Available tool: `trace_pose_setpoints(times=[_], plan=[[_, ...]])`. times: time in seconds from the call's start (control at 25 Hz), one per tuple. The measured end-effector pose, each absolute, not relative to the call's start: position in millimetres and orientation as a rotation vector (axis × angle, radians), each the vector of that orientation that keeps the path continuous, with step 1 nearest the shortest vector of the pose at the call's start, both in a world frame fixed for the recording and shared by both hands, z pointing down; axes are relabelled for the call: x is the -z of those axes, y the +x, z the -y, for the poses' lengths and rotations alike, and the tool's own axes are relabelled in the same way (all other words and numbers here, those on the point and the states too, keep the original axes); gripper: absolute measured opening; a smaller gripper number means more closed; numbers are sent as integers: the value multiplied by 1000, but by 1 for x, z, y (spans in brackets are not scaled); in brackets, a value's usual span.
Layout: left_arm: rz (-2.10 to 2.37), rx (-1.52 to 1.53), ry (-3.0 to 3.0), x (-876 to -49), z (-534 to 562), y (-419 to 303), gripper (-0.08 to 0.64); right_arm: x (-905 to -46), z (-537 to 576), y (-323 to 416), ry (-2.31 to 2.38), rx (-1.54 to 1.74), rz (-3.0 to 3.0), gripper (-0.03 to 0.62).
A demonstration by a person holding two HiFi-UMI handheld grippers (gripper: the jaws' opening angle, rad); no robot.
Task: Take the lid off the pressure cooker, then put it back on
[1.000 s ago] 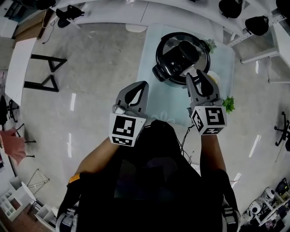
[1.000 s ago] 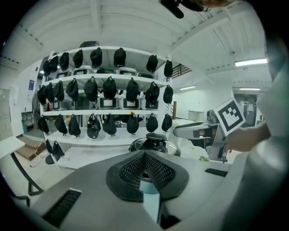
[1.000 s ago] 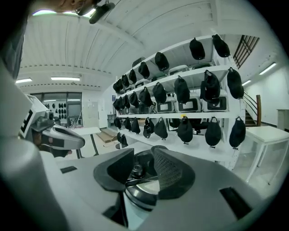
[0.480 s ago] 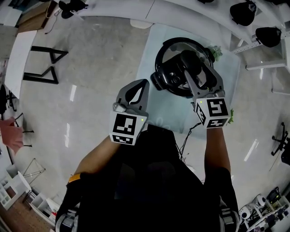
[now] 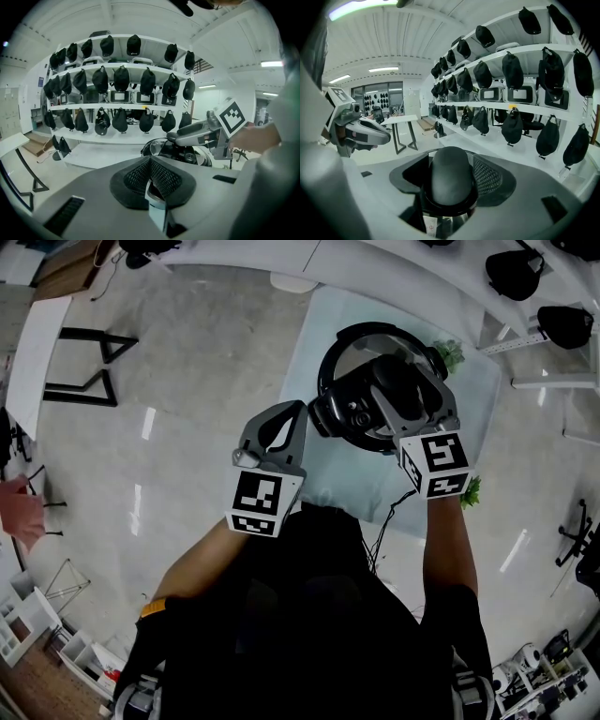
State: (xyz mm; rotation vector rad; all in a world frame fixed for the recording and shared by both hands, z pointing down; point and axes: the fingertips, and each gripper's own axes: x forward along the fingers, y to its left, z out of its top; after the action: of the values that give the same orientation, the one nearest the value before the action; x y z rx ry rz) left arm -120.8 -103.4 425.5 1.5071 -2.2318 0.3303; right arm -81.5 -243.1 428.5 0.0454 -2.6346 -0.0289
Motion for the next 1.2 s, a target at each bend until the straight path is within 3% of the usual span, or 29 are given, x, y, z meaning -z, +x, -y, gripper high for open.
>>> trace_pose_setpoints(times=[0.64, 1.2], plan=[[2215, -347, 1474, -435, 103, -133, 8, -435, 242, -91, -58, -4, 2662, 302], [2243, -345, 1466, -427, 99, -129, 8, -433, 250, -90, 201, -34, 2626, 293]])
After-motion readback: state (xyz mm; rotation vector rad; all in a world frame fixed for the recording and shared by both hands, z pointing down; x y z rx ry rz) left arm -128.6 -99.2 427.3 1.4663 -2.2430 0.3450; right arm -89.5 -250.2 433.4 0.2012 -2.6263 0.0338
